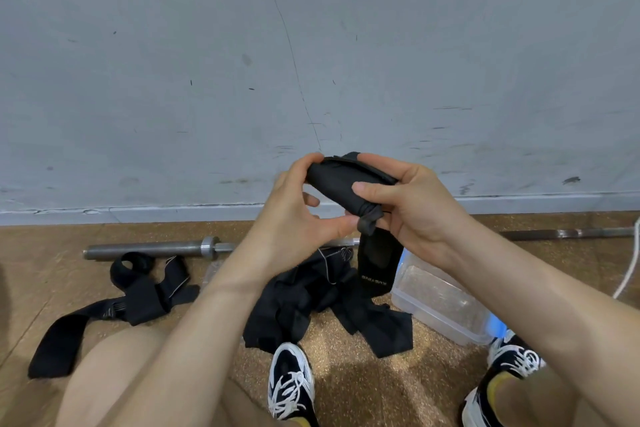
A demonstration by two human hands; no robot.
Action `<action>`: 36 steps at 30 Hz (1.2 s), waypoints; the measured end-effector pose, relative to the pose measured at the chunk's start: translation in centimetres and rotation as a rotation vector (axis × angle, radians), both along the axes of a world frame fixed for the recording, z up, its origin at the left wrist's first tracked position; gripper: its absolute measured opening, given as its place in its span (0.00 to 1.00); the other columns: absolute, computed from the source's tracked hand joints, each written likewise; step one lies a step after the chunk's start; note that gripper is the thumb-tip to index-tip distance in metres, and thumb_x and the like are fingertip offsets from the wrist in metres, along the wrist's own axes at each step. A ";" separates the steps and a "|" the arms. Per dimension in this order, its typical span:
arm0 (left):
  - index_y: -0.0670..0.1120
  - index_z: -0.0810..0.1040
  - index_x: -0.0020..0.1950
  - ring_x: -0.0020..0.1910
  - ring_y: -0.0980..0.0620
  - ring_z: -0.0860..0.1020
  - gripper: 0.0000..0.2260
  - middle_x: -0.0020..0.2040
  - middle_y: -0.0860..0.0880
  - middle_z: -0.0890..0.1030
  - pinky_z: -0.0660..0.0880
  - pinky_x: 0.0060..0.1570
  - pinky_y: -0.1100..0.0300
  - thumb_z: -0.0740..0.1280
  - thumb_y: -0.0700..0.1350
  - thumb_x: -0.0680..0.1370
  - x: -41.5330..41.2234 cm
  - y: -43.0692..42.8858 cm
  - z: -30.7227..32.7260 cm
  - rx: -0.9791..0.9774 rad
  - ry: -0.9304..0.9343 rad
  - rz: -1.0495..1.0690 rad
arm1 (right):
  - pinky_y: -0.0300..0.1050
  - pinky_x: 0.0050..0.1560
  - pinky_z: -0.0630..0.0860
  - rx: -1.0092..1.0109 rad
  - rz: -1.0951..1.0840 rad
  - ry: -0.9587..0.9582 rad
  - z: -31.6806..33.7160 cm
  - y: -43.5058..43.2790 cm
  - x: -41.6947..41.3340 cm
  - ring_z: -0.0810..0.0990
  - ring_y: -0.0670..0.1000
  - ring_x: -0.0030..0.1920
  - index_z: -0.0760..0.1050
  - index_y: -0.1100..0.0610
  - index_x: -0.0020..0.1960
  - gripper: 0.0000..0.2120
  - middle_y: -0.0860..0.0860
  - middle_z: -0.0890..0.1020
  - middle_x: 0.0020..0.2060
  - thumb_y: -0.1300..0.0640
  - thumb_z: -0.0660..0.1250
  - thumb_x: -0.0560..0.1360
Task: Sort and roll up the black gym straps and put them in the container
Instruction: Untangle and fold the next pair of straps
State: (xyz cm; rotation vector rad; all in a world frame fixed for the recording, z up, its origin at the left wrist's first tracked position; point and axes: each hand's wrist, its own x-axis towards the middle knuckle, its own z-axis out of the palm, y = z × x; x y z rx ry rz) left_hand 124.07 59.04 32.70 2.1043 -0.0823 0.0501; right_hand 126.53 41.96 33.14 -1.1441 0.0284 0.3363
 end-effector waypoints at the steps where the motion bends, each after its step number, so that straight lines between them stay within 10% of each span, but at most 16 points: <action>1: 0.57 0.61 0.75 0.56 0.59 0.74 0.42 0.65 0.55 0.69 0.77 0.55 0.59 0.80 0.51 0.66 -0.1 -0.4 -0.1 0.056 -0.063 0.017 | 0.48 0.40 0.84 0.025 -0.006 0.004 -0.1 0.1 -0.1 0.85 0.57 0.47 0.75 0.62 0.67 0.23 0.61 0.83 0.57 0.73 0.68 0.73; 9: 0.49 0.64 0.76 0.65 0.60 0.72 0.45 0.66 0.57 0.71 0.72 0.66 0.60 0.78 0.56 0.63 -0.5 -1.7 -0.4 0.047 -0.289 0.061 | 0.54 0.51 0.81 0.086 -0.035 0.030 -0.2 0.7 -0.8 0.84 0.60 0.48 0.76 0.61 0.65 0.21 0.61 0.84 0.55 0.72 0.68 0.74; 18: 0.42 0.75 0.67 0.49 0.55 0.78 0.32 0.57 0.49 0.82 0.74 0.47 0.62 0.70 0.58 0.68 -0.3 -1.4 0.0 0.462 -0.623 0.167 | 0.53 0.49 0.84 0.133 0.028 0.026 0.2 0.6 -1.3 0.84 0.59 0.49 0.76 0.61 0.64 0.17 0.61 0.84 0.55 0.71 0.64 0.77; 25: 0.59 0.76 0.63 0.49 0.54 0.82 0.29 0.58 0.51 0.78 0.78 0.54 0.63 0.80 0.46 0.65 -0.3 1.6 1.6 -0.262 0.046 -0.133 | 0.51 0.42 0.85 0.028 0.113 -0.014 0.7 -0.3 -0.9 0.85 0.59 0.46 0.74 0.61 0.68 0.23 0.61 0.81 0.60 0.74 0.65 0.75; 36: 0.51 0.76 0.57 0.30 0.50 0.81 0.21 0.36 0.42 0.84 0.79 0.33 0.63 0.75 0.37 0.67 -0.1 3.2 2.3 -0.480 0.149 -0.256 | 0.45 0.38 0.83 0.071 0.241 -0.016 1.3 -0.6 -1.0 0.85 0.57 0.49 0.77 0.59 0.66 0.28 0.58 0.82 0.60 0.68 0.69 0.66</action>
